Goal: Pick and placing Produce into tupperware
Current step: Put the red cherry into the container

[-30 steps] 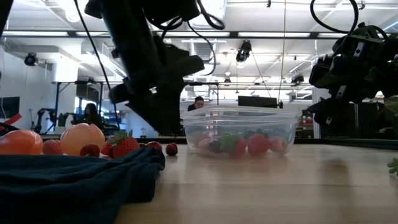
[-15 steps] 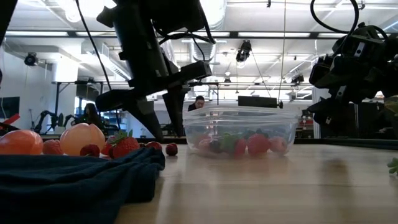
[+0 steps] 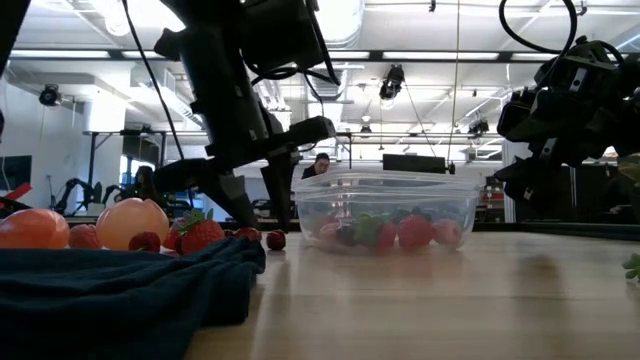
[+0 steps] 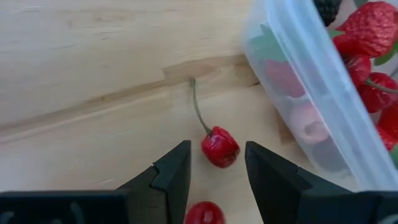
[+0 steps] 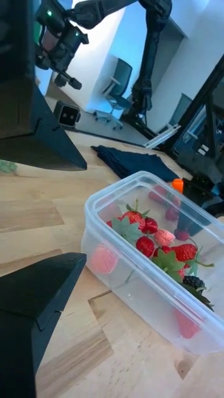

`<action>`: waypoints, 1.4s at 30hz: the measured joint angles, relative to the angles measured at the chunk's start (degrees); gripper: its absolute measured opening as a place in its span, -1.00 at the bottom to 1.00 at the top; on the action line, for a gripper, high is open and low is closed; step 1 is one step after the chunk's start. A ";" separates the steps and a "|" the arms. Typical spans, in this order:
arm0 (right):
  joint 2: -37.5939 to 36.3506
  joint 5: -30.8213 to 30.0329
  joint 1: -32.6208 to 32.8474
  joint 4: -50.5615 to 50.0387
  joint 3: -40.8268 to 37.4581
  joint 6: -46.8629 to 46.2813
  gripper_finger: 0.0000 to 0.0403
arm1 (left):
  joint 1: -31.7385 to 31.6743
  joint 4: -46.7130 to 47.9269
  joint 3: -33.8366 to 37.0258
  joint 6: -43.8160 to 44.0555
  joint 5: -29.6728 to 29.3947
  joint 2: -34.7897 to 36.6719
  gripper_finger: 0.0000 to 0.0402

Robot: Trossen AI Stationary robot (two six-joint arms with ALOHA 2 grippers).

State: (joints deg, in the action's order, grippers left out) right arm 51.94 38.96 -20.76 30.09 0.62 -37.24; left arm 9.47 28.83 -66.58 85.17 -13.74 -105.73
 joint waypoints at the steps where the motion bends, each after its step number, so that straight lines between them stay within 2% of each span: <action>1: 0.00 0.00 -0.02 0.00 0.00 -0.12 0.09 | 0.00 -0.47 0.11 -0.01 -0.02 0.00 -0.32; 30: 0.28 -0.02 0.01 -0.62 0.00 -1.09 0.09 | -0.11 -2.72 0.43 -2.10 -0.02 -2.01 -0.33; 33: 0.28 -0.03 0.01 -0.81 0.00 -1.11 0.09 | -0.11 -2.66 0.44 -2.88 -0.02 -2.01 -0.40; 42: 0.28 -0.04 0.01 -0.89 0.00 -1.11 0.09 | -0.11 -3.40 0.40 -5.21 0.51 -1.76 -0.80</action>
State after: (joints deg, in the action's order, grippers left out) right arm 52.23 38.92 -20.75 29.20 0.62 -38.35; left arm 9.37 25.43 -66.18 79.96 -13.23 -107.50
